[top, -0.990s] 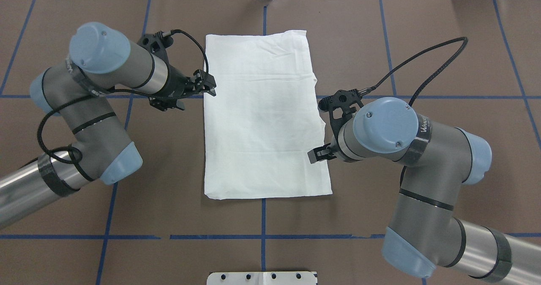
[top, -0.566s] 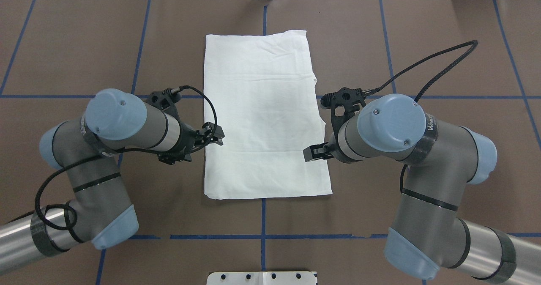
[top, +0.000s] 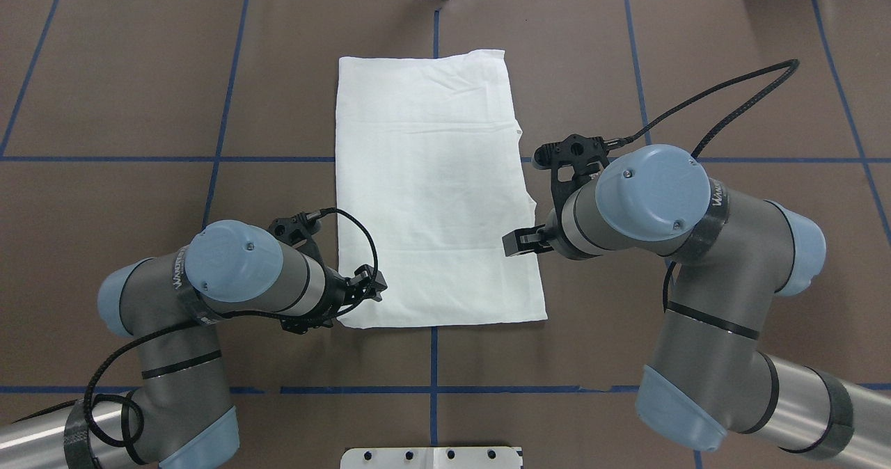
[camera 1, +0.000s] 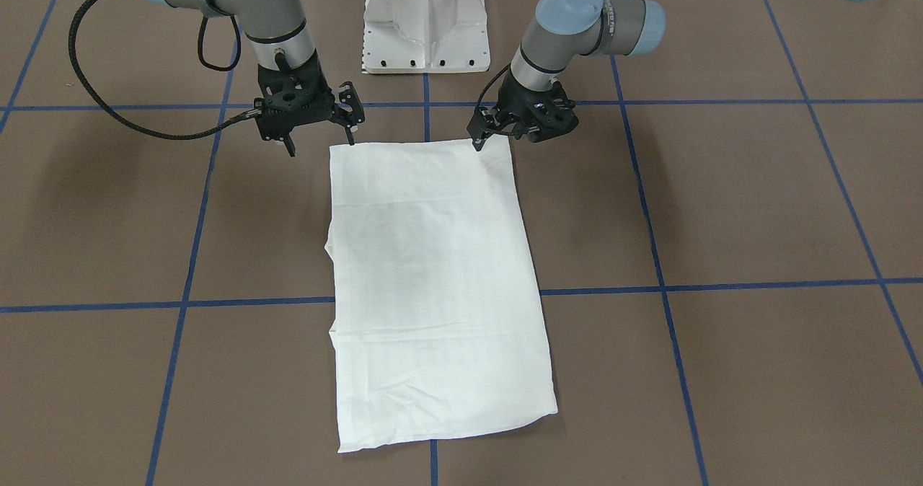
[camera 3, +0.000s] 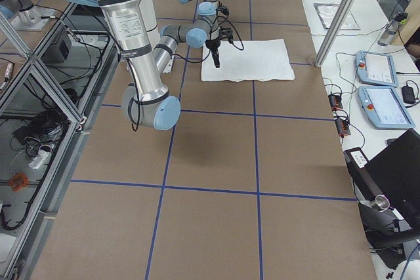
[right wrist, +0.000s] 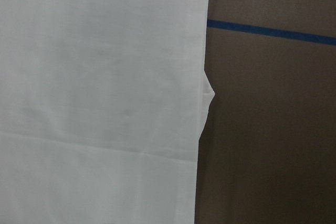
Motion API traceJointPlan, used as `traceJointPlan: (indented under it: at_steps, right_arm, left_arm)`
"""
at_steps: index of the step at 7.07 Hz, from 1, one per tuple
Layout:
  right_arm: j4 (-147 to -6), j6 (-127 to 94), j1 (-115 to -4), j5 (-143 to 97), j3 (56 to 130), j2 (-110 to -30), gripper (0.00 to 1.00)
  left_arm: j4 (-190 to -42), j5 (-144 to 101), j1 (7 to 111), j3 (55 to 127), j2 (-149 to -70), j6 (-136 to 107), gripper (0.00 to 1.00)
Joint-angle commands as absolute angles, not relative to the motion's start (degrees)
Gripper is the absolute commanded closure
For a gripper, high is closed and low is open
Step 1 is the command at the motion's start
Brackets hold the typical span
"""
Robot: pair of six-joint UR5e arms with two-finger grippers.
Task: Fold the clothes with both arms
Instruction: 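Lower both grippers to the shirt's near corners, nearest the robot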
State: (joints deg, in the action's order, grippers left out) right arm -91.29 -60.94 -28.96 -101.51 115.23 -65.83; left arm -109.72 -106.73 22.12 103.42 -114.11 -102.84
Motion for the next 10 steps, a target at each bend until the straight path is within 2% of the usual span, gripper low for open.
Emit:
traceJointPlan:
  at_steps: [1, 4, 6, 10]
  right_arm:
    - [-91.32, -60.91, -29.18, -101.51, 115.22, -65.92, 0.00]
    - [-91.32, -61.00, -29.18, -101.51, 115.14, -66.00, 0.00]
    - [-91.32, -60.91, -29.18, -101.51, 115.14, -66.09, 0.00]
    - [-91.32, -60.91, -29.18, -101.51, 115.05, -66.27, 0.00]
  left_arm:
    - [-109.69, -105.92, 21.88, 103.10, -114.17, -102.92, 0.14]
    - [-109.77, -105.56, 21.88, 102.40, -114.17, -102.92, 0.18]
    - [-109.78, -105.56, 21.80, 102.39, -114.08, -103.01, 0.25]
    - [-109.95, -105.56, 21.27, 101.69, -114.17, -102.92, 0.26]
